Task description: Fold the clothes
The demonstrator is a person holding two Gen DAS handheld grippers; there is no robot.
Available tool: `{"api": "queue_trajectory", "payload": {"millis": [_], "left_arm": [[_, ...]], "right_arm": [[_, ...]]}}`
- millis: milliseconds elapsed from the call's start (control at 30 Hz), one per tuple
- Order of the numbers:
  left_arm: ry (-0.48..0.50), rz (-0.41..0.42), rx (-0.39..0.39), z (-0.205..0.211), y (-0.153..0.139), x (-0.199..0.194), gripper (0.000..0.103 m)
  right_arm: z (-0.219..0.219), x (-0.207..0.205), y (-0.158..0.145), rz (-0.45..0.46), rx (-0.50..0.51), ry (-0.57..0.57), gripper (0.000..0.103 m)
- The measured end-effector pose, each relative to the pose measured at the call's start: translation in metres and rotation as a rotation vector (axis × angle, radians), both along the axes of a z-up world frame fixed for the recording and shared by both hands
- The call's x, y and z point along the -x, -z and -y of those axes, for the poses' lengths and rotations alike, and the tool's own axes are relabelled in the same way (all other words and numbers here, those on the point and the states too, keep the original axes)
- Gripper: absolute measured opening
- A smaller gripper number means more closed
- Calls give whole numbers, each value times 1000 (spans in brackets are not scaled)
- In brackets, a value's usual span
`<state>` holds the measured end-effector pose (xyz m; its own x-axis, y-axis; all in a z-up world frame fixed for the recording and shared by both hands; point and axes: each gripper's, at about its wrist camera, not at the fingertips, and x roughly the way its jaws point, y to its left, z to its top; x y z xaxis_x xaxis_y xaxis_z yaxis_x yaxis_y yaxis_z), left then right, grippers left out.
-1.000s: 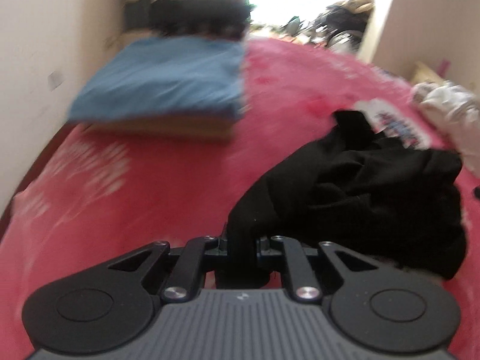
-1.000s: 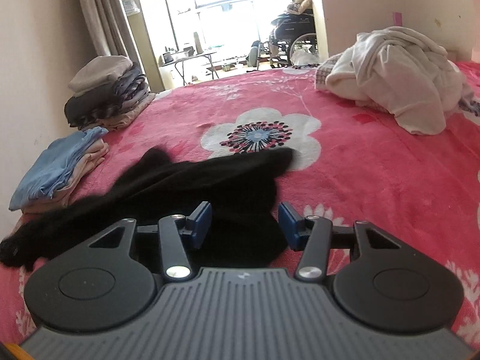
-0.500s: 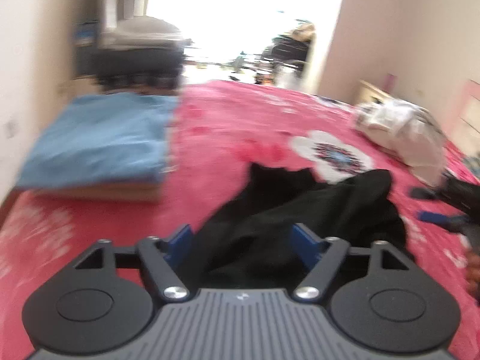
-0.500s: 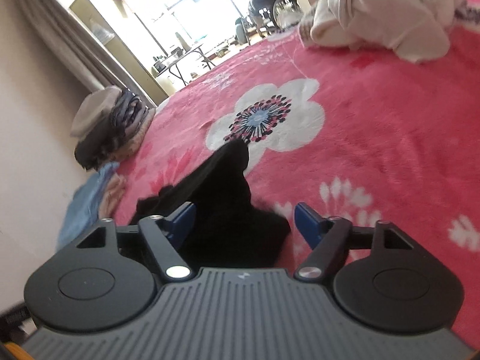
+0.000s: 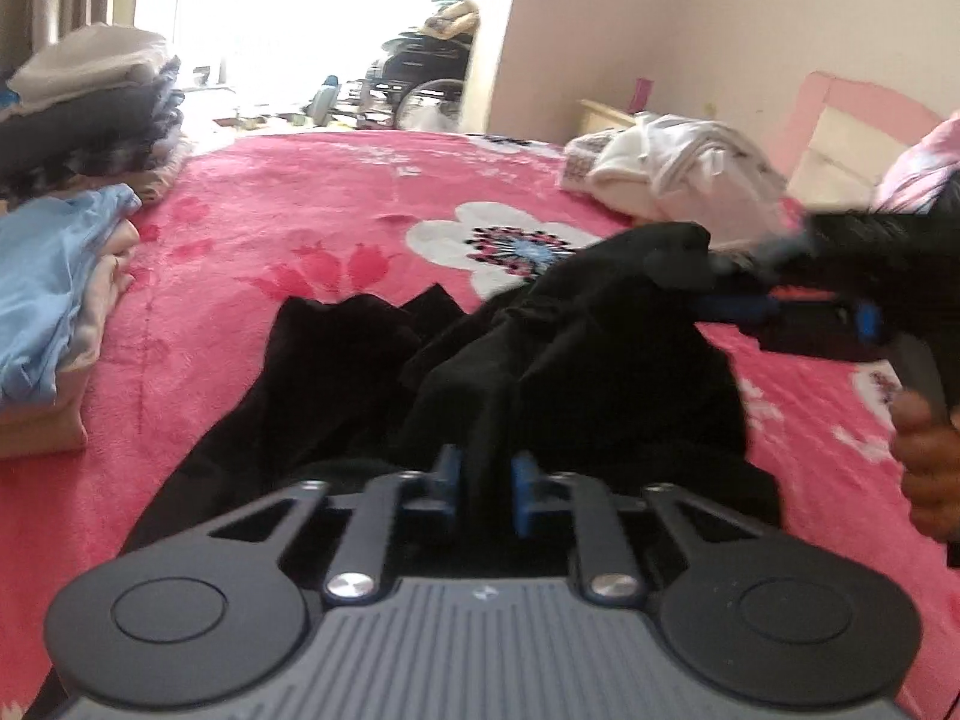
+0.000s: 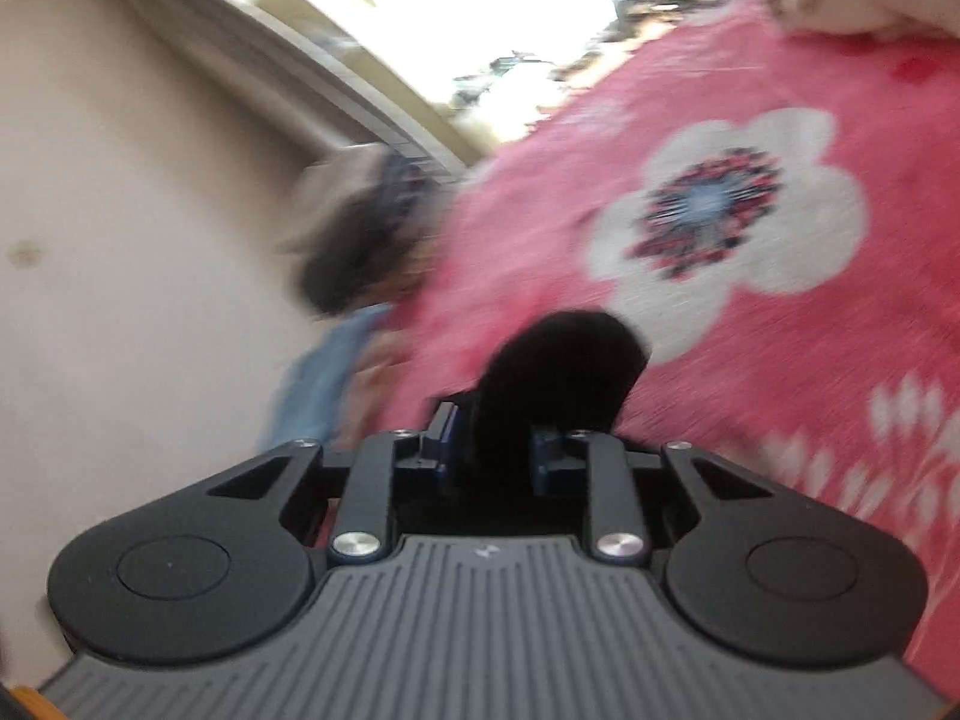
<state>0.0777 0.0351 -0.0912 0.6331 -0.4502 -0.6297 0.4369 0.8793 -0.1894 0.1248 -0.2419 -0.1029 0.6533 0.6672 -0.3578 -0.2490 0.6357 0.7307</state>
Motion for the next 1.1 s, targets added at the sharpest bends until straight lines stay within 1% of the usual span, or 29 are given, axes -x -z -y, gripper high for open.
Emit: {"api": "queue_trajectory", "payload": {"millis": [100,167,267,333,433,500,533,567,600,633,667,700,733,767,800,833,867,900,1000,1067,1100], "left_arm": [[61,-14,41,-13,-6,16,8],[106,-44,61,-18,-9,29,6],[182,-89,59,-20,-11,50,3],[240,-146,59,-20,-10,69,2],[288,-216,18,-18,-5,95,2],[303,-226,-36,-15,-4,108,5],[301,-221,-54,-15,-5,111,8],[285,-209,-62,-15,-8,112,15],[260,-190,-63,-17,-11,112,19],[234,-170,-59,-20,-16,110,27],[203,-148,-55,-22,-21,108,35],[177,-127,-52,-24,-25,103,40],[148,-104,-53,-26,-29,98,49],[110,-82,-53,-29,-32,91,59],[69,-63,-51,-34,-35,83,64],[26,-52,-46,-39,-37,74,69],[-25,-52,-33,-47,-38,63,74],[-70,-60,-15,-53,-38,50,74],[-169,-95,37,-73,-32,10,77],[-190,-127,20,-78,-21,-18,78],[-184,-146,7,-78,-15,-33,78]], "right_arm": [[-2,36,-6,15,3,-96,16],[-5,58,-5,-3,23,-147,14],[-10,89,-2,-47,52,-212,14],[-12,107,0,-69,59,-245,14],[-14,129,-3,-78,117,-261,15],[-11,139,-9,-67,176,-224,17],[-8,138,-12,-60,192,-200,17],[-5,136,-14,-53,200,-165,23],[1,131,-17,-51,201,-115,27],[5,123,-17,-51,193,-74,35],[10,115,-17,-48,180,-31,46],[14,106,-19,-44,166,5,52],[18,95,-21,-39,154,37,61],[21,84,-23,-35,141,70,65],[23,71,-24,-39,132,87,66],[23,58,-25,-46,125,98,70],[24,45,-26,-52,118,108,74],[24,34,-27,-61,112,113,76],[15,-5,-27,-75,117,93,77],[2,-34,-28,-65,143,54,79],[-8,-48,-27,-60,166,16,80]]}}
